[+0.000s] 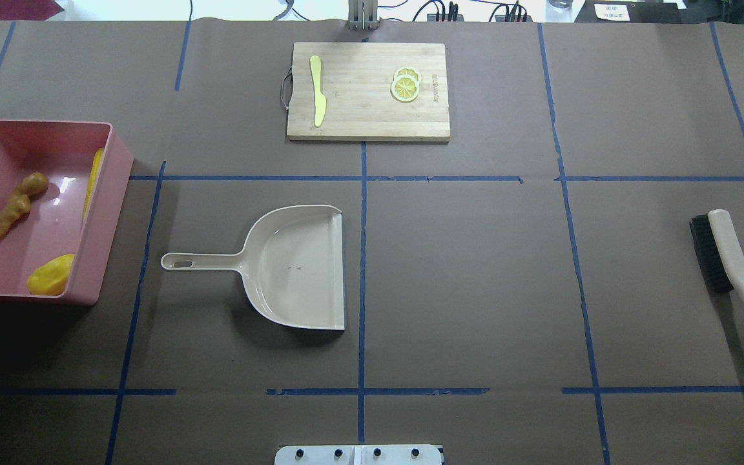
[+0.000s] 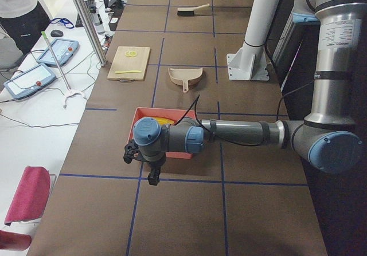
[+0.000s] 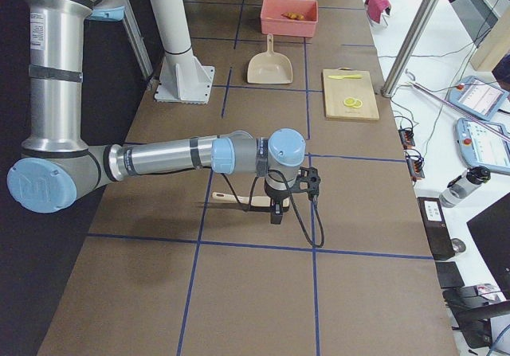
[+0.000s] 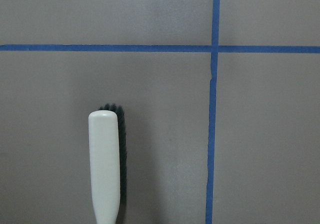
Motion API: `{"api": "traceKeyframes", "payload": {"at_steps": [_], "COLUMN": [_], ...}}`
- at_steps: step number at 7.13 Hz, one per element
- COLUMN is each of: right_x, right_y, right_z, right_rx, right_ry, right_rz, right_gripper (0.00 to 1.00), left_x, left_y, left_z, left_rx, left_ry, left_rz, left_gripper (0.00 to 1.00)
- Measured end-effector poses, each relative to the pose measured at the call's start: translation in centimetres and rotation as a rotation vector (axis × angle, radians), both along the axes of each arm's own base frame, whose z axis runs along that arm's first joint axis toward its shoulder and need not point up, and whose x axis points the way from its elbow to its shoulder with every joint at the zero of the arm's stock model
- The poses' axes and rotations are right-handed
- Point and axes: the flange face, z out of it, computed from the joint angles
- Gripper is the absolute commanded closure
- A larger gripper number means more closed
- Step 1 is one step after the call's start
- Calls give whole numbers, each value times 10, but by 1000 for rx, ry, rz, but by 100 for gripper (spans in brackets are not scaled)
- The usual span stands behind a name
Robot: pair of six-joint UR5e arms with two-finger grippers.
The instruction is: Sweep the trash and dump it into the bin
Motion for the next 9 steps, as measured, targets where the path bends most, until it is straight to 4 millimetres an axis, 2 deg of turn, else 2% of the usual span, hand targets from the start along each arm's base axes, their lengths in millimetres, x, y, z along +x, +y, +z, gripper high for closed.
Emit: {"api": "traceKeyframes", "payload": {"at_steps": [1, 4, 9], "right_x": [-1, -7, -12], "right_y": [-3, -18, -18], "right_z": [-9, -26, -20], "right_rx": [16, 0, -17], "right_ry": [3, 12, 15], "right_rz": [-2, -12, -29], "right_gripper": [0, 0, 0], "left_x": [-2, -5, -5], "left_y": [10, 28, 22], "left_z": [-10, -7, 0], "left_rx": [-33, -61, 22], "left_ry": [-1, -3, -23], "left_rz": [-2, -4, -4], "left_gripper": [0, 0, 0]}}
